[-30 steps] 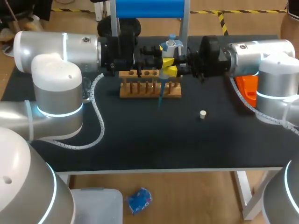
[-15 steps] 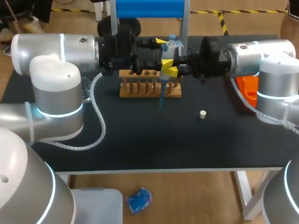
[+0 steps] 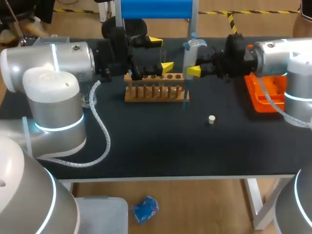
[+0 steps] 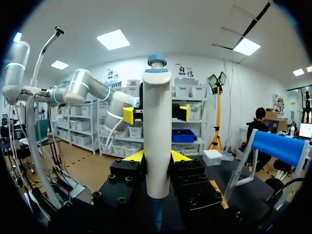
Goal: Invert the test tube, pick up the pipette, mount the tip to pipette, aspirate from beaker and dispense into the tube, eject the tip, return the pipette, and cap with the stopper.
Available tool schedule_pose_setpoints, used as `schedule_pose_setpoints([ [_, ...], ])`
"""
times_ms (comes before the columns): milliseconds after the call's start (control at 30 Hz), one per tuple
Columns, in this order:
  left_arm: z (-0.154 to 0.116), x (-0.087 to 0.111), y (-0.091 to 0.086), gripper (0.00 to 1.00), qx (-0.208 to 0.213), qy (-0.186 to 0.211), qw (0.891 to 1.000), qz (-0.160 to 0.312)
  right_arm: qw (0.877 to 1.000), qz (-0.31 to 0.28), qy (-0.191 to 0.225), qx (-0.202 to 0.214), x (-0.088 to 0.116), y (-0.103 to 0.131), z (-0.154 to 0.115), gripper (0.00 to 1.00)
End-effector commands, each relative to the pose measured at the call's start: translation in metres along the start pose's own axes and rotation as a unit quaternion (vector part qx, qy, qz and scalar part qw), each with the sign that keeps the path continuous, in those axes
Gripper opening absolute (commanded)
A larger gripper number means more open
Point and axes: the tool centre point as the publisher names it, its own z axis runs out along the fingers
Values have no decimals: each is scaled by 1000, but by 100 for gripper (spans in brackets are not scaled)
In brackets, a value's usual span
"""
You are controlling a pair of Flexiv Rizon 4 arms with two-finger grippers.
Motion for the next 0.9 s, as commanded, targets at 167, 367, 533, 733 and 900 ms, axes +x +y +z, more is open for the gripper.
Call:
schedule_pose_setpoints([
  [167,4,-1,2,100,5,-1,1000,1,1000,-7,-11,-4,1,10,-46,0],
  [367,4,-1,2,100,5,-1,1000,1,1000,-6,-23,-1,-9,12,-82,0],
  [533,4,-1,2,100,5,-1,1000,1,999,-1,-47,-13,-14,14,-116,0],
  [733,4,-1,2,100,5,-1,1000,1,997,-3,-77,-4,-15,19,-165,0],
  [900,4,-1,2,100,5,-1,1000,1,994,-8,-105,-4,-15,27,-204,0],
])
